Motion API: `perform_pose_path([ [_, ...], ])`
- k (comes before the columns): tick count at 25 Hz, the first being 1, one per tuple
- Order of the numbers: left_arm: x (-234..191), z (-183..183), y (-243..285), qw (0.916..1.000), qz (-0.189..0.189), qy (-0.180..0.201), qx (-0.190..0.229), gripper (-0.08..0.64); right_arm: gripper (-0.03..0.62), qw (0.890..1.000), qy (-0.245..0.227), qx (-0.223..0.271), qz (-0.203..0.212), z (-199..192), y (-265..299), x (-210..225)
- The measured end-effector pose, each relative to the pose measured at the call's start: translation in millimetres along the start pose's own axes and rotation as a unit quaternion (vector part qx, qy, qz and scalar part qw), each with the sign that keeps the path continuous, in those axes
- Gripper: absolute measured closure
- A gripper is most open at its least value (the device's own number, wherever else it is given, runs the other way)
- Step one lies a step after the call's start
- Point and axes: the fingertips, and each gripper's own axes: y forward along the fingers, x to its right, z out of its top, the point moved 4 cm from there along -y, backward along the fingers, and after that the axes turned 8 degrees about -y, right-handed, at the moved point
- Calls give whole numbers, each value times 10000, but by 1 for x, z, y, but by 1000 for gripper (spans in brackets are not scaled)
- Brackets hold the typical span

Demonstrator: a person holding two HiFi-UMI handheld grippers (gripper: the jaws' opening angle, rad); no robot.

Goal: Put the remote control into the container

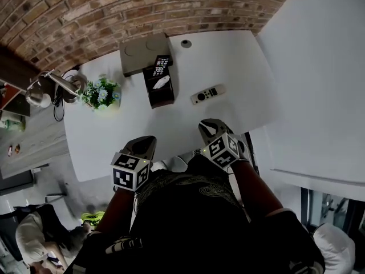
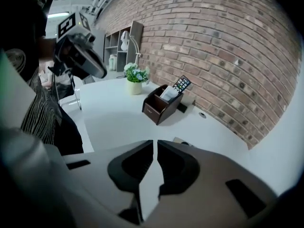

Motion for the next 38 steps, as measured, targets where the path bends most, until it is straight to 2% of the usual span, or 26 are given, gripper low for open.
perform_pose_path([
  [3, -2, -2, 2, 9999, 119, -60, -21, 554, 578, 9988, -409, -216, 155, -12, 17, 6],
  [6, -5, -9, 8, 9994, 243, -86, -211, 555, 567, 9956, -807, -404, 263, -20, 33, 16],
  [10, -3, -14, 15, 9985, 302, -203, -406, 555, 535, 9873, -1411, -601, 422, -29, 53, 31],
  [15, -2, -14, 19, 9973, 493, -395, -387, 555, 491, 9672, -2330, -757, 676, -33, 77, 53],
  [21, -5, -15, 26, 9940, 770, -712, -317, 555, 388, 9478, -2901, -813, 1041, -35, 105, 77],
  [24, -4, -16, 30, 9921, 879, -848, -297, 554, 356, 9315, -3246, -915, 1360, -36, 120, 81],
  [29, -1, -12, 35, 9890, 1021, -1048, -209, 554, 353, 8967, -3783, -1194, 1963, -39, 138, 83],
  [35, 0, -12, 31, 9849, 1190, -1258, -38, 554, 354, 8772, -3845, -1397, 2513, -36, 153, 89],
  [38, 0, -15, 26, 9820, 1309, -1361, 0, 554, 354, 8686, -3921, -1502, 2631, -37, 155, 86],
])
